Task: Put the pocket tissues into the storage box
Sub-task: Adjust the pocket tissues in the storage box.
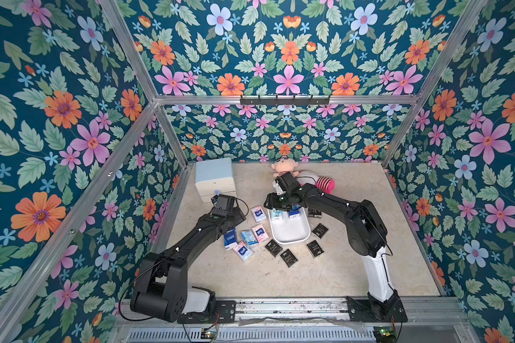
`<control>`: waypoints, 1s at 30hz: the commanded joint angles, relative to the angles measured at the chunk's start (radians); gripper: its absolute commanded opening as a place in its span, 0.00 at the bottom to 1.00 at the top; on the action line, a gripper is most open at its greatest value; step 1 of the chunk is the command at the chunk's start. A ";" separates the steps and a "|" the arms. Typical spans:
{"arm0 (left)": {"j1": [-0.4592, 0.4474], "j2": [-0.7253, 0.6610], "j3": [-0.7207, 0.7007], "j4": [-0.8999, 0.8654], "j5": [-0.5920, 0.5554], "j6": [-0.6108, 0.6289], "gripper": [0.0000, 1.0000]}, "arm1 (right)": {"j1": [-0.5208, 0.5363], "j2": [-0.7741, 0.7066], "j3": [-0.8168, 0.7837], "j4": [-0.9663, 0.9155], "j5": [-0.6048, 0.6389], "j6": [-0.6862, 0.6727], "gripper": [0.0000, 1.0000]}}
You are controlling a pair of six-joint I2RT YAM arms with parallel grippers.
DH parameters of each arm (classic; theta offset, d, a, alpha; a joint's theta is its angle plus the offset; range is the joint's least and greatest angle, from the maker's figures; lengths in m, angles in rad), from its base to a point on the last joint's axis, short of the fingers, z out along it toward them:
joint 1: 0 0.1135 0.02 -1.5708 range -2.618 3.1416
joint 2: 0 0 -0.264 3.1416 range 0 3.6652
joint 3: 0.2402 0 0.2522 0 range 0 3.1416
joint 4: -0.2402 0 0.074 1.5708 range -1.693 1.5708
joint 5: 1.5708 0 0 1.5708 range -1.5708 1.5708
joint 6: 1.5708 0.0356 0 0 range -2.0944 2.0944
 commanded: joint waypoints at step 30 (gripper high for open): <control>-0.081 0.338 0.299 -0.070 0.092 0.158 0.77 | -0.070 -0.182 -0.102 -0.055 0.192 -0.023 0.70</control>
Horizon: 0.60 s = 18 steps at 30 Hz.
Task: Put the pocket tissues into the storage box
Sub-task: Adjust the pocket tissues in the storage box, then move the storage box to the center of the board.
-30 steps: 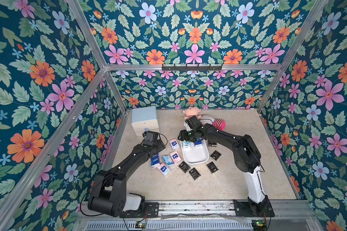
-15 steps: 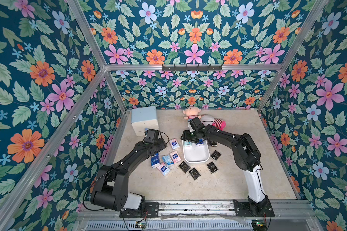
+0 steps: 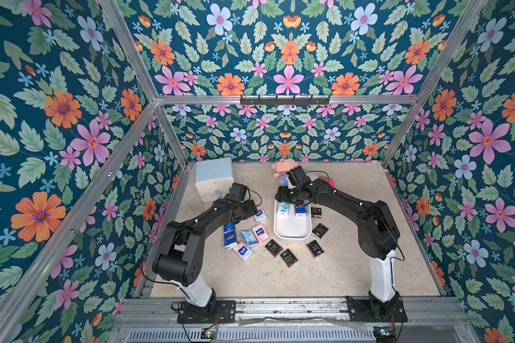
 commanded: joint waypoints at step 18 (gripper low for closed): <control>-0.073 0.231 0.187 -0.079 -0.059 0.061 0.77 | -0.088 -0.295 -0.411 0.032 0.089 0.046 0.77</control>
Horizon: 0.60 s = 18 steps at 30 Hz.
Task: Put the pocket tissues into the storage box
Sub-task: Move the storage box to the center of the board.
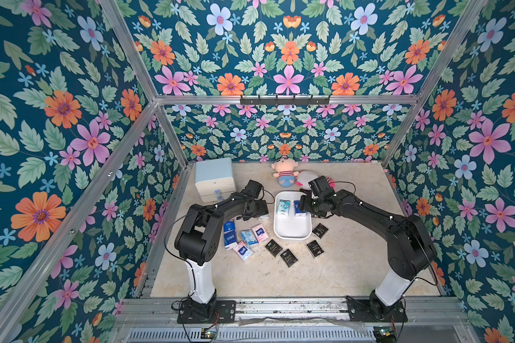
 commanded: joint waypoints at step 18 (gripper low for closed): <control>-0.006 -0.007 0.012 -0.070 -0.018 0.035 0.76 | -0.002 0.027 -0.040 0.077 -0.062 0.016 0.75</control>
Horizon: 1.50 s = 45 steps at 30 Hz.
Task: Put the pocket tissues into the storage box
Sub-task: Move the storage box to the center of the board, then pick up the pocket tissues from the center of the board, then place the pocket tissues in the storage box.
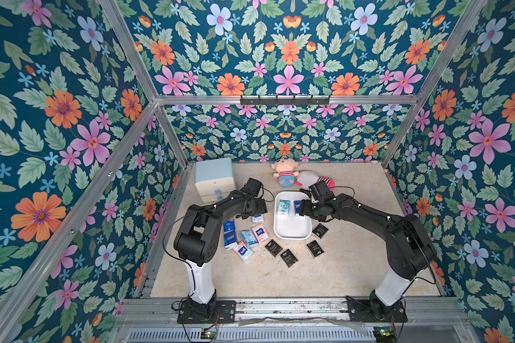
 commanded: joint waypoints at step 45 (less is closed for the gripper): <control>-0.180 -0.100 0.143 -0.052 -0.015 -0.002 0.47 | -0.006 -0.029 0.082 -0.052 0.119 0.026 0.74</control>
